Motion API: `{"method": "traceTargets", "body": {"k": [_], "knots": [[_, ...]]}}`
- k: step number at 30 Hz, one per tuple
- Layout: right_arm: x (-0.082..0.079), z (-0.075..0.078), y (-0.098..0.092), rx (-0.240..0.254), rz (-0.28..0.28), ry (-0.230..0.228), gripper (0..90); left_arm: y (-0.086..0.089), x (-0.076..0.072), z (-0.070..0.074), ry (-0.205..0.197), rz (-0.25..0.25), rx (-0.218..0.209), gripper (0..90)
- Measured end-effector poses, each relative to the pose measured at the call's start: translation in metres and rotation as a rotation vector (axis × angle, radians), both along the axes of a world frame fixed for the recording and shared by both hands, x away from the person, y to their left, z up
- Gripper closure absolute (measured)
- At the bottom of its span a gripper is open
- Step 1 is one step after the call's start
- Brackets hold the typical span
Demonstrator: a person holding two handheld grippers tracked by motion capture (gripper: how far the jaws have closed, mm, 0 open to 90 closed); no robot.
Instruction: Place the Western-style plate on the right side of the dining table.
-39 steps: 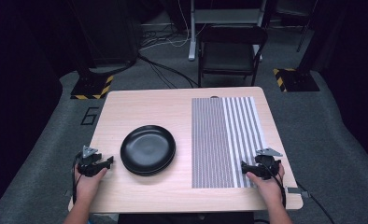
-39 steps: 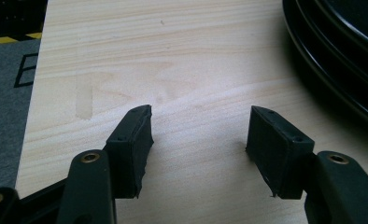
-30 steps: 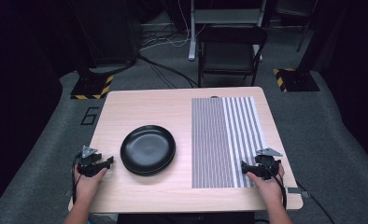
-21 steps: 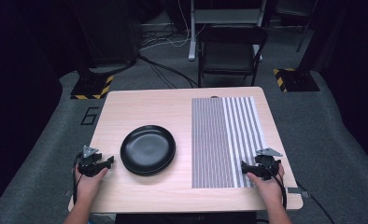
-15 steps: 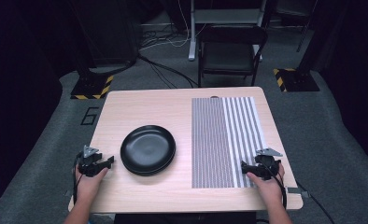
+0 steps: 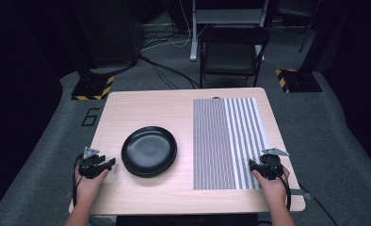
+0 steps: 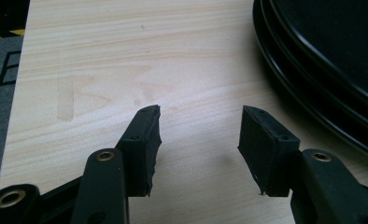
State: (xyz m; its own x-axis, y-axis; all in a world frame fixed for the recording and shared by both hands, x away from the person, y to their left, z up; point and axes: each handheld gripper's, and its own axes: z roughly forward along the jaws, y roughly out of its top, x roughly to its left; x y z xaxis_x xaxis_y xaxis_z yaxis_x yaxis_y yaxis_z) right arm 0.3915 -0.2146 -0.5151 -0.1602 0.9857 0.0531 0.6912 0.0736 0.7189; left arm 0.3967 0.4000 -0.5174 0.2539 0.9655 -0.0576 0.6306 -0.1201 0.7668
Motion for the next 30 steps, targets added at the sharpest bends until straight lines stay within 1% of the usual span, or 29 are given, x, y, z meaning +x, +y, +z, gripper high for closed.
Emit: {"method": "traceTargets", "body": {"k": [1, 2, 3, 5, 6, 7, 8, 9, 10, 11, 14, 15, 17, 18, 19, 21, 22, 23, 25, 27, 29, 30], "knots": [[-0.001, 0.004, 0.004, -0.013, 0.009, -0.008, 44.0, 0.0, -0.001, 0.001, 0.003, 0.002, -0.006, 48.5], [-0.001, 0.004, 0.004, -0.013, 0.009, -0.008, 44.0, 0.001, -0.001, 0.002, 0.001, 0.001, -0.012, 48.5], [-0.003, 0.008, 0.009, -0.03, 0.016, -0.022, 45.2, 0.002, -0.003, 0.004, 0.007, 0.008, -0.026, 48.9], [-0.003, 0.01, 0.01, -0.038, 0.025, -0.029, 45.6, 0.003, -0.004, 0.004, 0.007, 0.011, -0.028, 49.0], [-0.004, 0.011, 0.012, -0.047, 0.024, -0.036, 46.3, 0.003, -0.004, 0.005, 0.012, 0.014, -0.039, 49.1], [-0.005, 0.012, 0.013, -0.053, 0.027, -0.038, 47.1, 0.005, -0.005, 0.007, 0.021, 0.014, -0.049, 49.1], [-0.005, 0.013, 0.014, -0.057, 0.03, -0.035, 47.3, 0.005, -0.005, 0.007, 0.017, 0.018, -0.056, 49.1], [-0.006, 0.013, 0.015, -0.06, 0.03, -0.041, 47.9, 0.007, -0.006, 0.009, 0.034, 0.011, -0.052, 49.1], [-0.006, 0.013, 0.015, -0.06, 0.03, -0.041, 47.9, 0.007, -0.006, 0.009, 0.034, 0.011, -0.052, 49.1], [-0.005, 0.014, 0.015, -0.056, 0.055, -0.027, 51.5, 0.007, -0.006, 0.009, 0.025, 0.024, -0.065, 49.1], [-0.005, 0.014, 0.016, -0.05, 0.064, -0.024, 52.8, 0.008, -0.006, 0.011, 0.028, 0.021, -0.068, 49.2], [-0.005, 0.014, 0.018, -0.054, 0.071, -0.022, 53.1, 0.008, -0.007, 0.011, 0.028, 0.029, -0.072, 49.9], [-0.005, 0.016, 0.02, -0.04, 0.088, -0.018, 52.8, 0.008, -0.008, 0.012, 0.034, 0.025, -0.077, 50.7], [-0.004, 0.016, 0.021, -0.022, 0.096, -0.005, 51.3, 0.007, -0.008, 0.013, 0.033, 0.022, -0.072, 50.9], [-0.004, 0.017, 0.022, -0.003, 0.101, -0.001, 51.0, 0.007, -0.008, 0.013, 0.033, 0.022, -0.072, 51.0], [-0.004, 0.017, 0.024, -0.003, 0.106, -0.001, 51.5, 0.006, -0.009, 0.014, 0.033, 0.014, -0.076, 51.5], [-0.005, 0.018, 0.026, -0.01, 0.097, -0.003, 52.5, 0.006, -0.009, 0.014, 0.029, 0.013, -0.077, 51.5], [-0.006, 0.019, 0.029, -0.039, 0.101, -0.025, 54.5, 0.006, -0.009, 0.015, 0.034, 0.006, -0.078, 51.5], [-0.006, 0.02, 0.032, -0.046, 0.104, -0.032, 55.1, 0.004, -0.01, 0.017, 0.033, 0.004, -0.089, 51.1], [-0.006, 0.021, 0.034, -0.046, 0.108, -0.029, 55.3, 0.003, -0.009, 0.017, 0.029, 0.006, -0.092, 51.0], [-0.007, 0.024, 0.039, -0.044, 0.127, -0.031, 56.0, 0.003, -0.01, 0.019, 0.034, 0.0, -0.095, 50.1], [-0.006, 0.025, 0.041, -0.031, 0.13, -0.032, 55.5, 0.003, -0.01, 0.019, 0.033, 0.002, -0.097, 49.6]]}}
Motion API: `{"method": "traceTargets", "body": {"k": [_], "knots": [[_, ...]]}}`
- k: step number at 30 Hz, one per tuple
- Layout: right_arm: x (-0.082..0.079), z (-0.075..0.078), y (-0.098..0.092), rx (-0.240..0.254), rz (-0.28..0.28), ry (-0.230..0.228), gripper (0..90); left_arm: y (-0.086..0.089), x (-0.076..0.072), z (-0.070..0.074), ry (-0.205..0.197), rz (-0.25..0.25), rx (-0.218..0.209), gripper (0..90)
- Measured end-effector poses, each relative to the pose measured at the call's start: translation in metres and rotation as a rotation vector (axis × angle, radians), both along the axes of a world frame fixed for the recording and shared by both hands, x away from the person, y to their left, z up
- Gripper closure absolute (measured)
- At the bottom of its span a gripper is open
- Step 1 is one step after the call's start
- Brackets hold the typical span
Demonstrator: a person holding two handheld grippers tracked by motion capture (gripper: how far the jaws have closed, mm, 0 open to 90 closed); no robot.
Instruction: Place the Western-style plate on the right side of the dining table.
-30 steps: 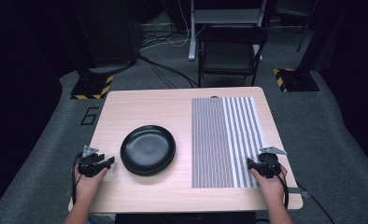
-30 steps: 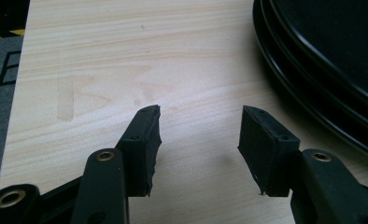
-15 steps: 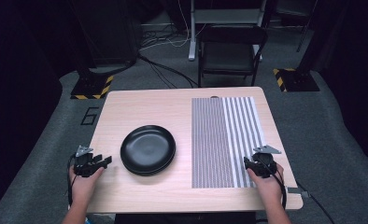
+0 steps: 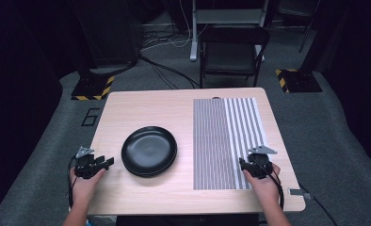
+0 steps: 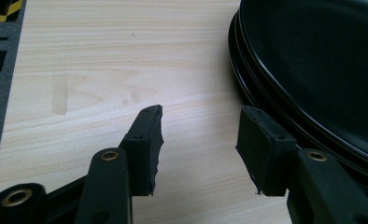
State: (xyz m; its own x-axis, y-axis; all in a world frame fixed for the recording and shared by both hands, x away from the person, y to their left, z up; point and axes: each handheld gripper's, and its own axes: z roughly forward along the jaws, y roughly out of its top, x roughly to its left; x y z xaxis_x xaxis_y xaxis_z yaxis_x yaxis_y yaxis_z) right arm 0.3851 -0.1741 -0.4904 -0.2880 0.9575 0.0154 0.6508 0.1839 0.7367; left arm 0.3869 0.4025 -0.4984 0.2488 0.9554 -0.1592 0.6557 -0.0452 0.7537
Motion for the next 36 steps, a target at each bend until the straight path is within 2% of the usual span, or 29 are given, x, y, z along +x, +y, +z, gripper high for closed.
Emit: {"method": "traceTargets", "body": {"k": [3, 6, 10, 14, 15, 16, 17, 19, 27, 32, 35, 36], "knots": [[-0.001, 0.006, 0.003, 0.006, 0.001, -0.003, 54.1, -0.003, -0.001, 0.003, -0.008, 0.006, -0.015, 49.4], [-0.001, 0.01, 0.004, 0.012, 0.003, -0.006, 54.9, -0.003, -0.002, 0.004, -0.012, 0.005, -0.008, 49.1], [0.005, 0.016, 0.008, 0.054, 0.027, 0.008, 54.7, -0.004, -0.003, 0.006, -0.023, 0.01, -0.029, 45.2], [0.009, 0.018, 0.013, 0.079, 0.039, 0.021, 49.4, -0.006, -0.003, 0.009, -0.033, 0.006, -0.04, 38.8], [0.011, 0.019, 0.019, 0.087, 0.048, 0.02, 45.1, -0.006, -0.003, 0.009, -0.034, 0.007, -0.042, 37.7], [0.011, 0.019, 0.019, 0.087, 0.048, 0.02, 45.1, -0.007, -0.003, 0.01, -0.04, 0.01, -0.045, 37.7], [0.013, 0.019, 0.025, 0.082, 0.055, 0.021, 38.9, -0.007, -0.004, 0.012, -0.036, 0.011, -0.052, 35.3], [0.014, 0.019, 0.031, 0.086, 0.051, 0.029, 35.6, -0.008, -0.004, 0.012, -0.038, 0.012, -0.059, 34.9], [0.02, 0.019, 0.054, 0.083, 0.085, 0.031, 37.3, -0.008, -0.005, 0.015, -0.023, 0.007, -0.091, 35.4], [0.023, 0.02, 0.064, 0.089, 0.094, 0.034, 37.5, -0.008, -0.005, 0.017, -0.029, 0.013, -0.111, 36.0], [0.026, 0.025, 0.074, 0.102, 0.11, 0.027, 37.5, -0.008, -0.004, 0.021, -0.026, 0.033, -0.157, 36.1], [0.027, 0.026, 0.075, 0.1, 0.115, 0.022, 37.5, -0.009, -0.003, 0.022, -0.02, 0.037, -0.16, 36.1]]}}
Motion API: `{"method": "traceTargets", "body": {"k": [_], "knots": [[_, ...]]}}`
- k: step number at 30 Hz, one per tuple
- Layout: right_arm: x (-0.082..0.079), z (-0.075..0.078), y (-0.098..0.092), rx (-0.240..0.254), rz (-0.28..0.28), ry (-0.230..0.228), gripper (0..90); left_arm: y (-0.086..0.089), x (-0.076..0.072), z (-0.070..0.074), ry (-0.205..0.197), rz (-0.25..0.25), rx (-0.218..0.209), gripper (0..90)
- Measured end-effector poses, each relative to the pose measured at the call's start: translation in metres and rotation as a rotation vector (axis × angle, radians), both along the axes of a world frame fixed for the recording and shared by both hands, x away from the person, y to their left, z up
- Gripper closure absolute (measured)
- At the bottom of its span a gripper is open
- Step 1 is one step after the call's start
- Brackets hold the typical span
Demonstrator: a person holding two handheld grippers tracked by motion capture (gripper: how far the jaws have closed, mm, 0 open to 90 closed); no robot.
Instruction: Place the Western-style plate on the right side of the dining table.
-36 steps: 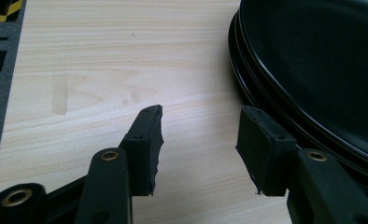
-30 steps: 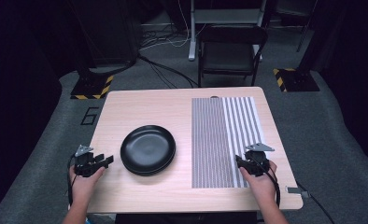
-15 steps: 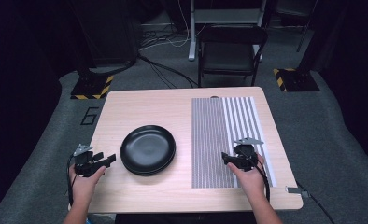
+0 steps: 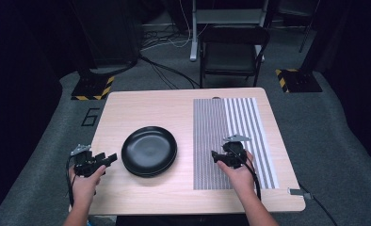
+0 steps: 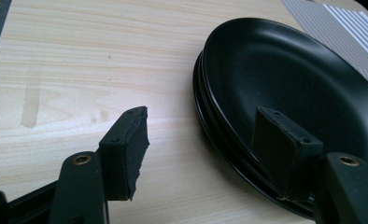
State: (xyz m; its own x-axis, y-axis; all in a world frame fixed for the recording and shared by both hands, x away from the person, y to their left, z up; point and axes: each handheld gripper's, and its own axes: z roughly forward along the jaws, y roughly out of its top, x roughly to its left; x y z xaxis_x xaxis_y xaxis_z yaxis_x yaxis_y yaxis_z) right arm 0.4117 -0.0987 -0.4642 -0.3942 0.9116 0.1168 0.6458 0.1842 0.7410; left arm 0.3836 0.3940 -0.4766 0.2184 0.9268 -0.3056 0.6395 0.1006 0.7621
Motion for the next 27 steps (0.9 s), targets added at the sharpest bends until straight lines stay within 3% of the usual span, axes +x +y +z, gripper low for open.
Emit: {"method": "traceTargets", "body": {"k": [2, 9, 17, 21, 26, 27], "knots": [[0.001, 0.001, 0.002, 0.0, 0.007, -0.004, 37.5, 0.001, 0.001, 0.001, 0.0, -0.004, 0.007, 36.4], [0.005, 0.004, 0.013, 0.009, 0.025, -0.011, 38.5, 0.0, 0.003, 0.011, 0.01, 0.031, -0.038, 38.9], [0.012, 0.009, 0.026, 0.025, 0.052, -0.014, 40.1, -0.003, 0.01, 0.018, 0.018, 0.015, -0.07, 46.6], [0.015, 0.009, 0.034, 0.034, 0.069, -0.015, 41.1, -0.009, 0.017, 0.017, 0.042, 0.026, -0.105, 52.8], [0.018, 0.01, 0.04, 0.048, 0.075, -0.012, 42.5, -0.014, 0.021, 0.013, 0.069, 0.02, -0.119, 61.5], [0.018, 0.01, 0.04, 0.048, 0.075, -0.012, 42.5, -0.016, 0.023, 0.011, 0.078, 0.027, -0.145, 61.5]]}}
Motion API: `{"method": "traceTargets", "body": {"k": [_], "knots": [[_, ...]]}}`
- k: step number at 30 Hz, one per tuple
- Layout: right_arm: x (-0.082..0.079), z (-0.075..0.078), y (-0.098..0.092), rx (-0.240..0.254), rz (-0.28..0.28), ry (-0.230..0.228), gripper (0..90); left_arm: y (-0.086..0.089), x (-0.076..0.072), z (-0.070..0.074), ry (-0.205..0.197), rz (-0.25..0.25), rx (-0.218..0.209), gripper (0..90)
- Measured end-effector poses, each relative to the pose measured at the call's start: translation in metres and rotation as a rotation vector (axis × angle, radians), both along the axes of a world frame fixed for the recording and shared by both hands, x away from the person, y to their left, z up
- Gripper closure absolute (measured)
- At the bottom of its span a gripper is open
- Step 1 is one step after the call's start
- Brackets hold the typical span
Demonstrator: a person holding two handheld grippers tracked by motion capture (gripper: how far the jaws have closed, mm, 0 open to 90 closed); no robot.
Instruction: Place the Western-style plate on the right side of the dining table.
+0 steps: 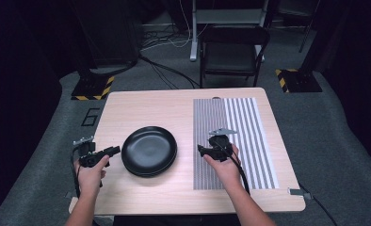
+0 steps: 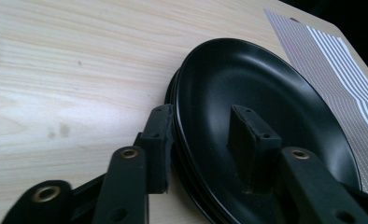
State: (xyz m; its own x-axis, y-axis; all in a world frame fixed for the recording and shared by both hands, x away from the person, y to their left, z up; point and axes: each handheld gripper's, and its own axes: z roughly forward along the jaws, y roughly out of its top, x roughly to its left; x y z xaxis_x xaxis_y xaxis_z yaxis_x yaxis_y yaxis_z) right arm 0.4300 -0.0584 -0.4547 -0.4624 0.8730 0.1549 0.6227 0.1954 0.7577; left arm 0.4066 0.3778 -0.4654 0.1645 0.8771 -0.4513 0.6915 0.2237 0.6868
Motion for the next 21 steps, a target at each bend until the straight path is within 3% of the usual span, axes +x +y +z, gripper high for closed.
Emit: {"method": "traceTargets", "body": {"k": [6, 14, 15, 21], "knots": [[0.004, -0.001, 0.004, 0.011, 0.008, 0.007, 43.4, -0.003, 0.006, -0.01, 0.038, 0.018, -0.032, 72.0], [0.007, -0.002, 0.008, 0.016, 0.017, 0.003, 44.1, 0.001, 0.009, -0.02, 0.083, 0.031, -0.073, 77.4], [0.007, -0.002, 0.009, 0.016, 0.017, 0.005, 44.1, 0.0, 0.009, -0.022, 0.083, 0.032, -0.09, 79.0], [0.008, -0.003, 0.012, 0.014, 0.022, 0.01, 45.1, 0.002, 0.009, -0.029, 0.081, 0.023, -0.103, 82.2]]}}
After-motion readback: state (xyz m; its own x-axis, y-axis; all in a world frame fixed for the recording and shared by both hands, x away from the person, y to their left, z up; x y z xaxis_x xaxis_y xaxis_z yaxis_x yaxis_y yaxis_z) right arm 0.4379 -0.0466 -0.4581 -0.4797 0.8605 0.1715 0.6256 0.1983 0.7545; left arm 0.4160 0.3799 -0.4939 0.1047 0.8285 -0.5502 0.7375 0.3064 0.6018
